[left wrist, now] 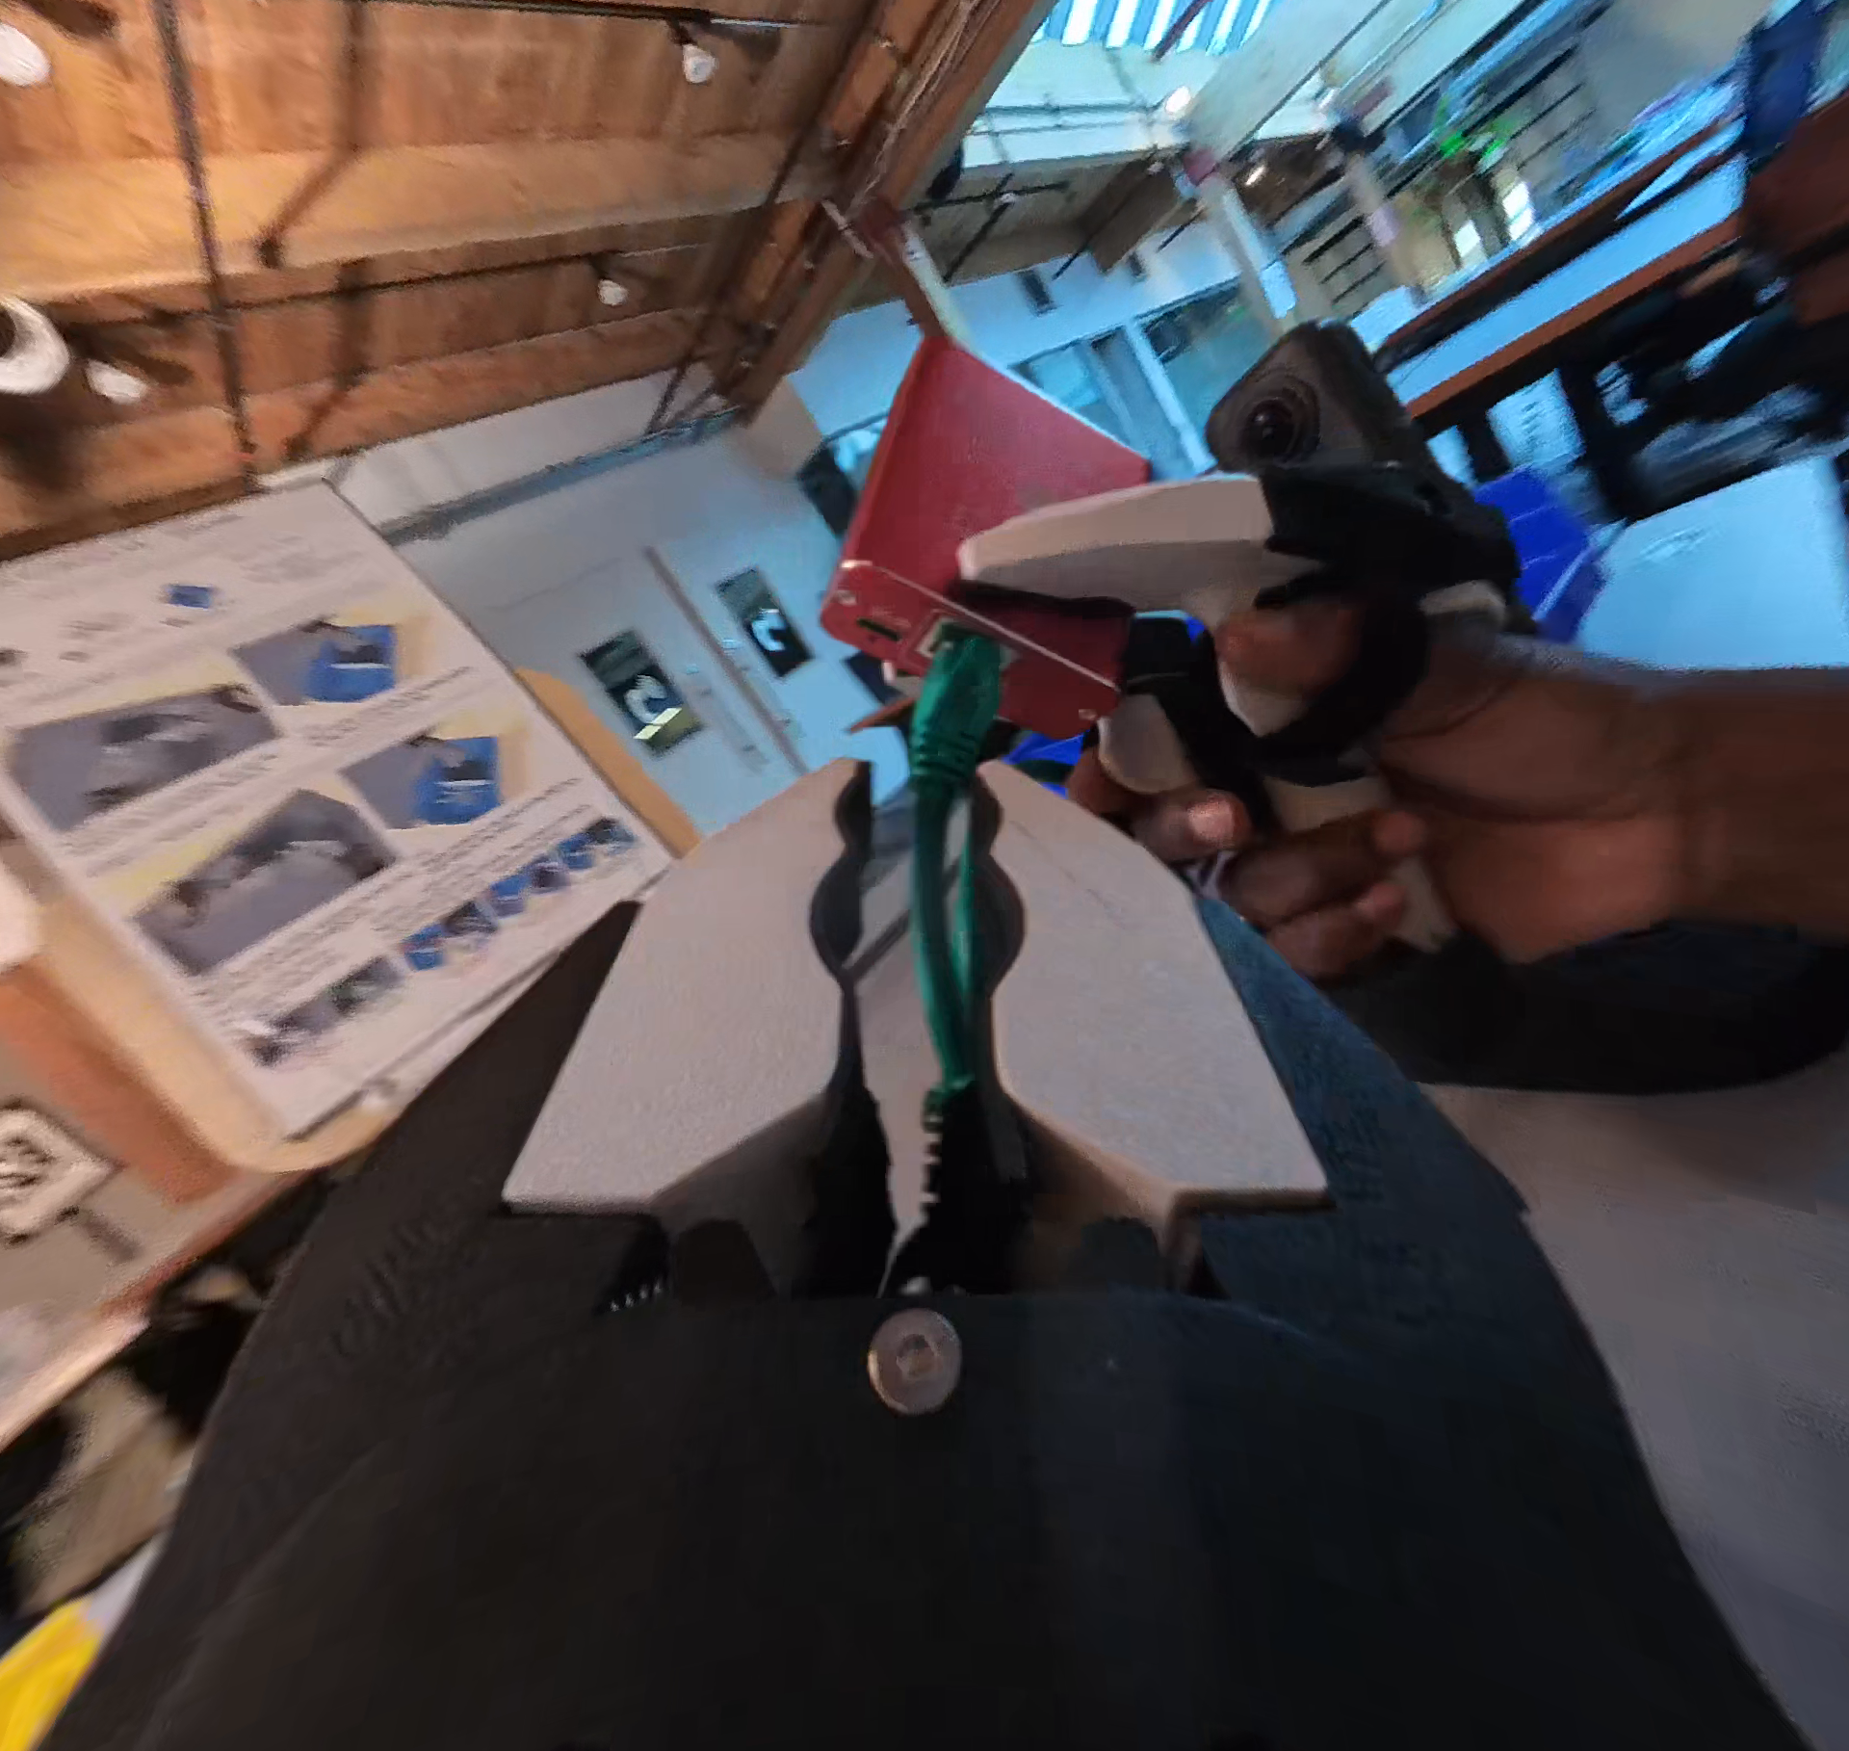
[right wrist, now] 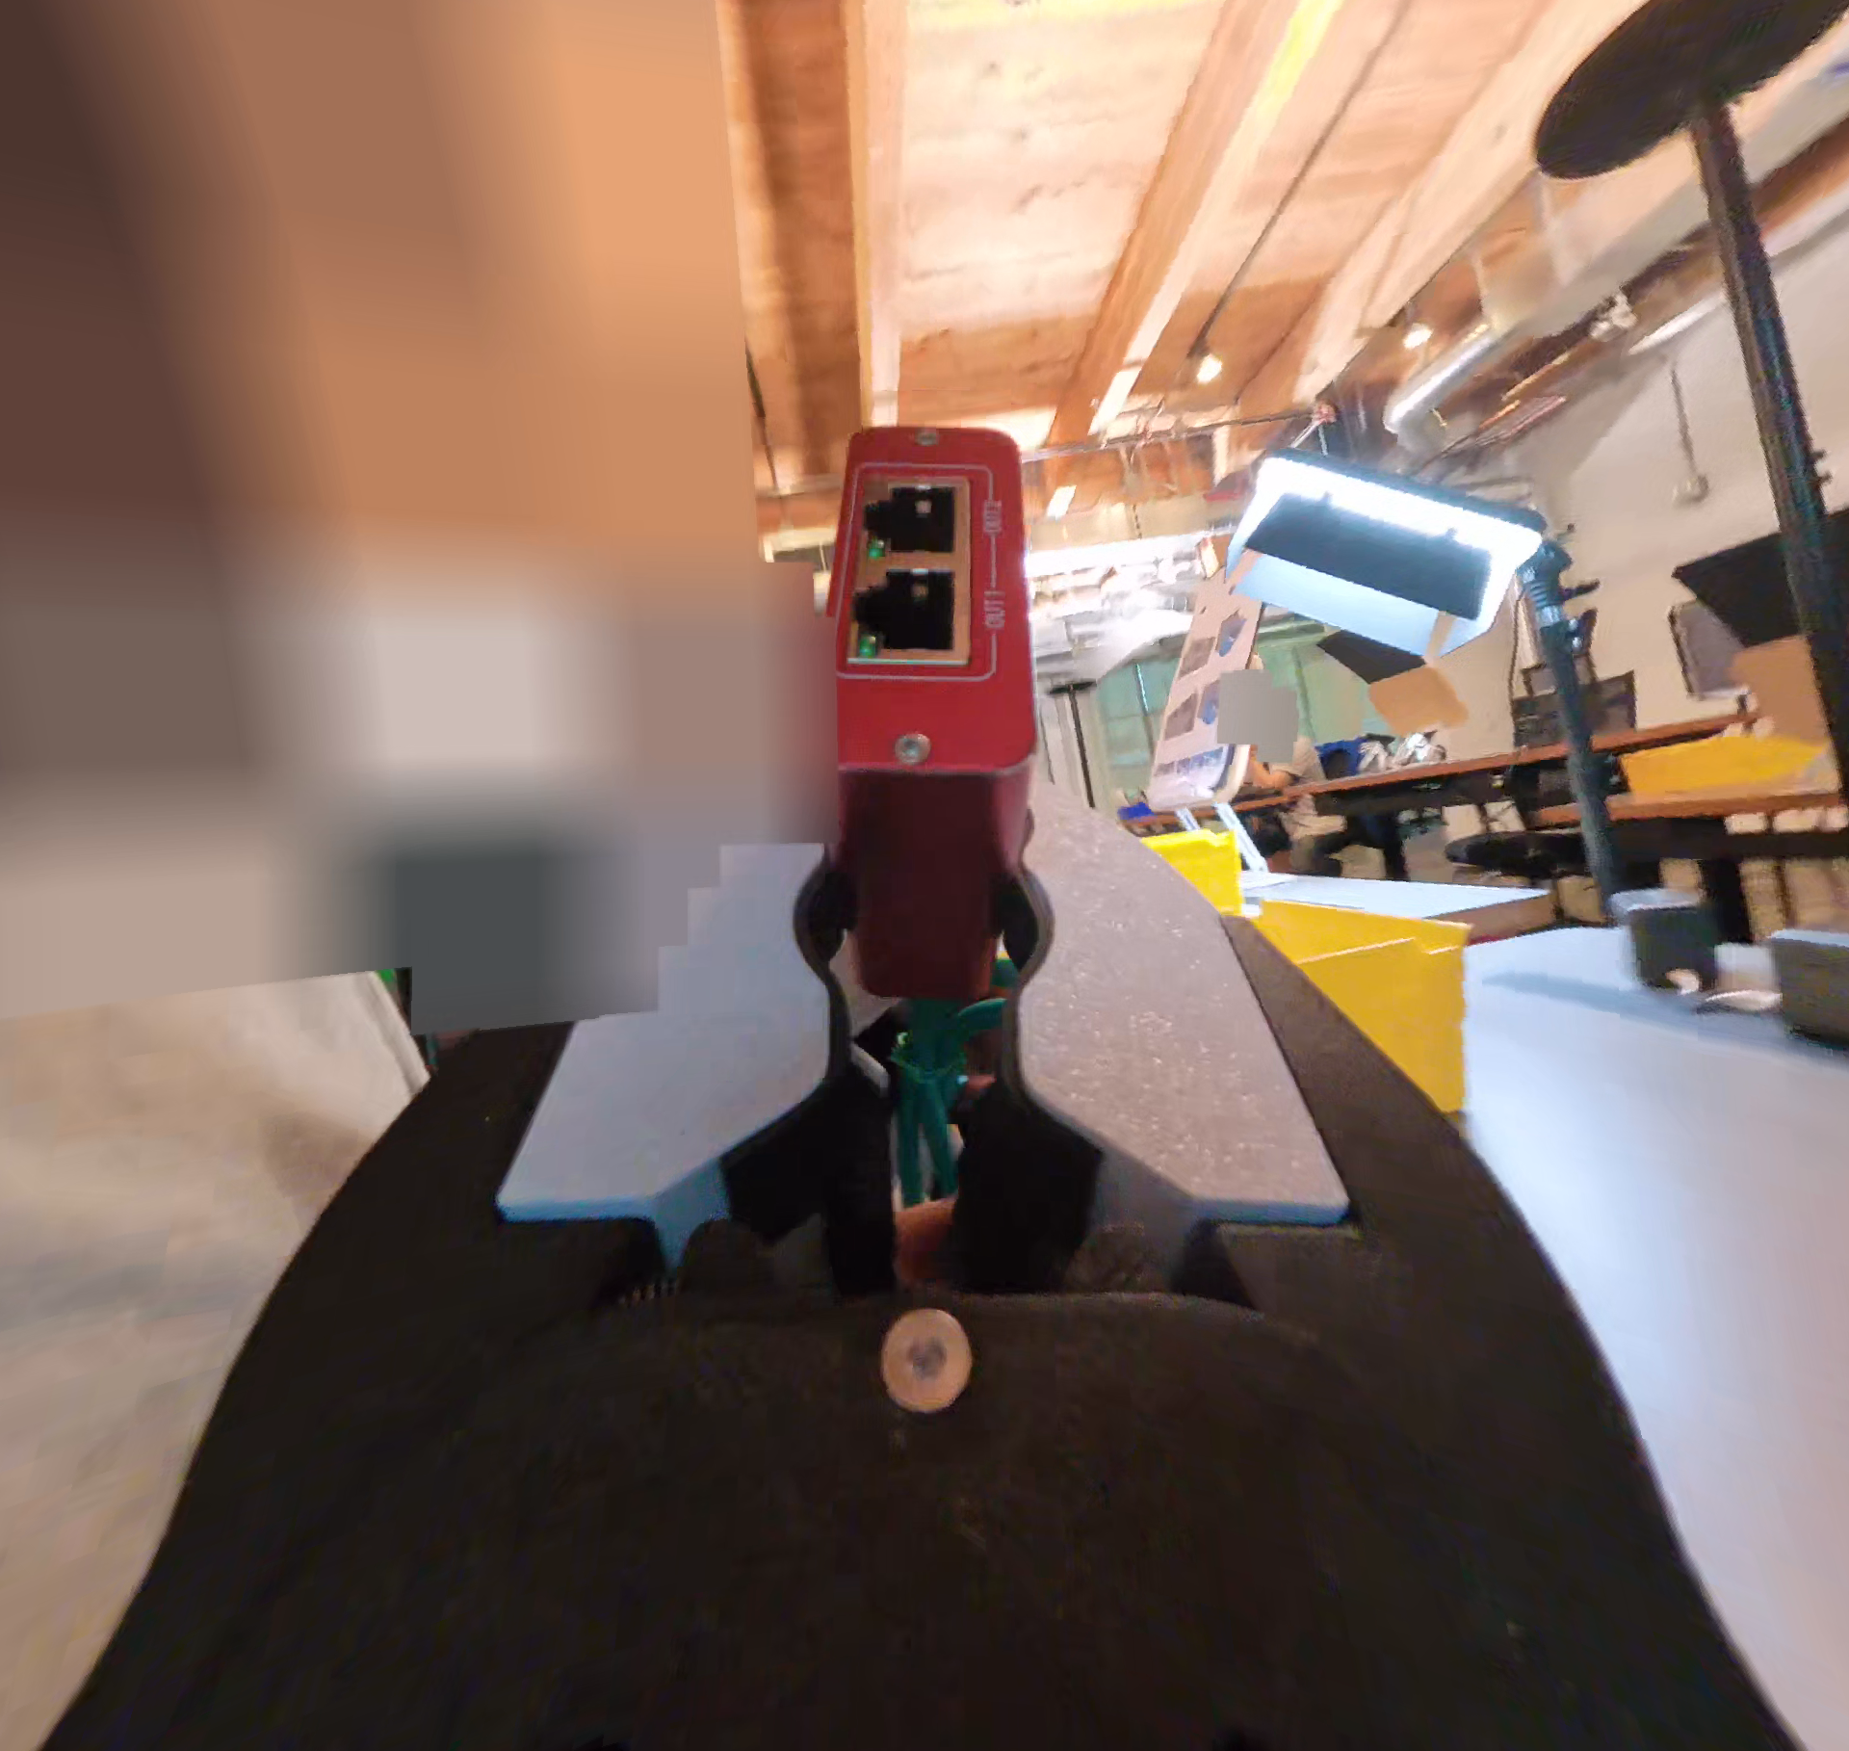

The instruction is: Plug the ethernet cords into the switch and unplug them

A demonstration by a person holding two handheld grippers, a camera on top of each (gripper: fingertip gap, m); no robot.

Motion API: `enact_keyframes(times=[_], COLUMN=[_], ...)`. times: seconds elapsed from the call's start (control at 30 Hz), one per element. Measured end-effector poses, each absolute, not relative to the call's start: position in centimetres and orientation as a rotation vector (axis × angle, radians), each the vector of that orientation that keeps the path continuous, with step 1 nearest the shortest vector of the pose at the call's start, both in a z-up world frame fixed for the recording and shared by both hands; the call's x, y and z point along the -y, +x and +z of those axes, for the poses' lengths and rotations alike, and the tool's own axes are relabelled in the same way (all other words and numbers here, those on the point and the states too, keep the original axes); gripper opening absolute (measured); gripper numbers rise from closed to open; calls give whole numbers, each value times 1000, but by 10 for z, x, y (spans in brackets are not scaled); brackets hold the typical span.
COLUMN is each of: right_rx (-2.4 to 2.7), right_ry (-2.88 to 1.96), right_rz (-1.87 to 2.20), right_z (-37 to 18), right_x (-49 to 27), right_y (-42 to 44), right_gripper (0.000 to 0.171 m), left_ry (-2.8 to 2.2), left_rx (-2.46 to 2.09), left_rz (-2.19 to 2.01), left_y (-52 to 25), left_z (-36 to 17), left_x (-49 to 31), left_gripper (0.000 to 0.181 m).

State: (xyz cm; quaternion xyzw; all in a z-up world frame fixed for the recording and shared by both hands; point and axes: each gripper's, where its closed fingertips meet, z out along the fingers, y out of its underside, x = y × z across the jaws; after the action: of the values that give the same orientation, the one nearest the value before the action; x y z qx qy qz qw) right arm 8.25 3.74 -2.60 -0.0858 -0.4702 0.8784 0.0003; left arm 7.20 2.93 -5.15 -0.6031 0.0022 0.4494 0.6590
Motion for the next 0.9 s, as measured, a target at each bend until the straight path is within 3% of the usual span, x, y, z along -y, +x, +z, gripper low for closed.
enact_keyframes(times=[0.03,0.1,0.2,0.3,0.7,0.77,0.9], right_rx=[1554,1751,2007,2119,2294,2144,1734], right_ry=[-205,-78,218,359,392,193,-77], right_rz=[2648,2323,1861,1747,1424,1442,1513], right_z=[-30,-45,-72,-77,-98,-81,-48], right_x=[-38,-37,-33,-29,-28,-28,-24], right_y=[85,87,101,113,97,75,52], right_gripper=[27,28,29,29,30,43,87], left_ry=[-1349,-1274,-1285,-1435,-1584,-1504,-1072], left_rx=[9,27,-8,-157,-159,-2,484], left_rz=[944,816,712,649,647,715,625], left_y=[73,80,92,113,113,93,52], left_z=[-49,-36,-28,-46,-68,-55,-26], left_x=[-28,-19,-12,-27,-49,-41,0], left_gripper=[33,54,60,60,28,27,27])
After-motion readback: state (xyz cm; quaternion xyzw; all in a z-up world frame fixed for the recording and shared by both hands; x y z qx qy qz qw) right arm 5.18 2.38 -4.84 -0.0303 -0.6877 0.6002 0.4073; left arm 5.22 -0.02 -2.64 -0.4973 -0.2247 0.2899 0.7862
